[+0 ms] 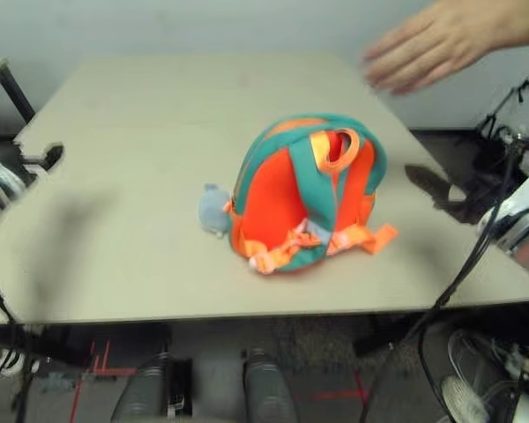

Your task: Put the pencil case into the backpack and zip it.

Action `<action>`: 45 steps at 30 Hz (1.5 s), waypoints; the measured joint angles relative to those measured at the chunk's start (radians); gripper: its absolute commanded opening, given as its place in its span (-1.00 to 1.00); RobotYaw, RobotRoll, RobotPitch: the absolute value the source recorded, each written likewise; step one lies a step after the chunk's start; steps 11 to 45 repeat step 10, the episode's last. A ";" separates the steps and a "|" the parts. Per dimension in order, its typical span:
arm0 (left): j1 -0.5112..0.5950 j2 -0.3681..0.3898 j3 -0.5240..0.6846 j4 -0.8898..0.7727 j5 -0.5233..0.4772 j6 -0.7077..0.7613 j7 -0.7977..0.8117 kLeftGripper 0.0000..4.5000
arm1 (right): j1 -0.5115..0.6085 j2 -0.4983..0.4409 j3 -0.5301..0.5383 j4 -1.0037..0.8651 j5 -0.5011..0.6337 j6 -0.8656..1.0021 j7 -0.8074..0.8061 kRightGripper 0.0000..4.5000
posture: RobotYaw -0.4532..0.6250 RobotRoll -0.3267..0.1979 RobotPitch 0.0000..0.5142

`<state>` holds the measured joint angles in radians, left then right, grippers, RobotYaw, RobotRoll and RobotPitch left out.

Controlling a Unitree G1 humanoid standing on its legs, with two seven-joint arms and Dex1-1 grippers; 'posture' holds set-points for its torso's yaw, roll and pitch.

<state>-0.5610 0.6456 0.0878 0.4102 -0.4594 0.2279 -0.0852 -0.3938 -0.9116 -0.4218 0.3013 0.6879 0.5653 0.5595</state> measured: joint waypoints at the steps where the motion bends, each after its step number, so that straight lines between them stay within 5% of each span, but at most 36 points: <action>1: 0.000 -0.018 0.001 0.040 0.046 -0.049 0.012 1.00 | -0.034 0.015 0.014 0.050 -0.036 -0.049 0.013 1.00 | -0.31 0.25 -0.67; 10: 0.047 -0.058 0.075 0.223 0.231 -0.252 0.084 1.00 | -0.137 0.138 0.035 0.348 -0.228 -0.368 0.027 1.00 | -0.31 0.25 -0.63; 45: 0.047 -0.058 0.075 0.223 0.231 -0.252 0.084 1.00 | -0.137 0.138 0.035 0.348 -0.228 -0.368 0.027 1.00 | -0.31 0.25 -0.63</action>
